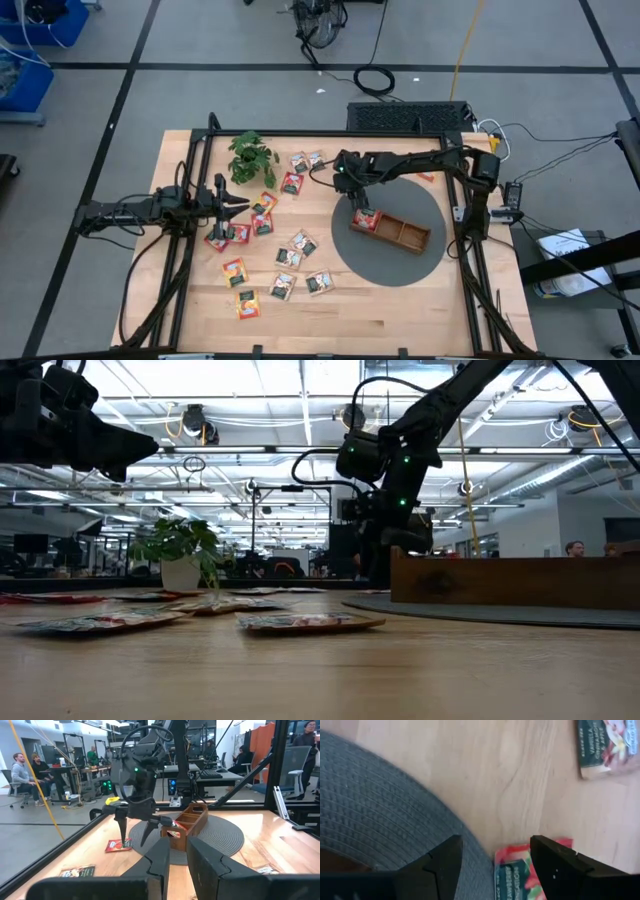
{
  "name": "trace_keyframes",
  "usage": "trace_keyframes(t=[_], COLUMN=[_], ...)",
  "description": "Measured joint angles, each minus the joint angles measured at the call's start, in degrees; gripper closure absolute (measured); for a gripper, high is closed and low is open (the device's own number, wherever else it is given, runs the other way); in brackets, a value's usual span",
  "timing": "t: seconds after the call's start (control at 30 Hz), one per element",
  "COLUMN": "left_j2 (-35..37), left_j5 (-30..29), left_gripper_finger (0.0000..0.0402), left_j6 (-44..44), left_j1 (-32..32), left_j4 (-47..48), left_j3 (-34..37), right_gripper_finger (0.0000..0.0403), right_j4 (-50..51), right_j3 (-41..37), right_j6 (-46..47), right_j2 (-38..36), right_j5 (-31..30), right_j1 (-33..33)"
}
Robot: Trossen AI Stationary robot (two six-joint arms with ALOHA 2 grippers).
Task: Pick & Place Tea
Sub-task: Put the red tea bag into the left section of the wooden organizer
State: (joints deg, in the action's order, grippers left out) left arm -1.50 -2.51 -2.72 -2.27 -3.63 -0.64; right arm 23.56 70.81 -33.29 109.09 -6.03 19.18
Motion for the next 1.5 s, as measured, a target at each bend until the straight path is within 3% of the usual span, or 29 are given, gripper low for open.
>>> trace_keyframes(t=[0.17,0.33,0.73,0.93,1.37,1.5], left_j2=[0.0,0.0,0.0,0.0,0.0,0.0], left_j5=[0.0,0.0,0.0,0.0,0.0,0.0], left_gripper_finger=[0.033,0.033,0.033,0.033,0.033,0.033], left_j6=[0.0,0.0,0.0,0.0,0.0,0.0], left_j1=[0.0,0.0,0.0,0.0,0.0,0.0], left_j4=[0.0,0.0,0.0,0.0,0.0,0.0], left_j3=[0.0,0.0,0.0,0.0,0.0,0.0], right_gripper_finger=[0.0187,0.0189,0.0192,0.0193,0.0193,0.0193], right_j4=[-0.8,0.4,2.1,3.2,4.9,4.6], right_j3=[-0.1,-0.2,-0.3,-0.3,-0.3,0.3], right_j6=[-1.1,-3.0,-3.5,-3.3,-4.4,4.4], right_j2=[0.4,0.1,0.0,0.0,-0.1,-0.1], right_j5=[-1.9,-9.2,-9.4,-12.4,-8.1,-0.1], right_j1=[0.0,0.3,2.2,4.0,6.2,8.9])
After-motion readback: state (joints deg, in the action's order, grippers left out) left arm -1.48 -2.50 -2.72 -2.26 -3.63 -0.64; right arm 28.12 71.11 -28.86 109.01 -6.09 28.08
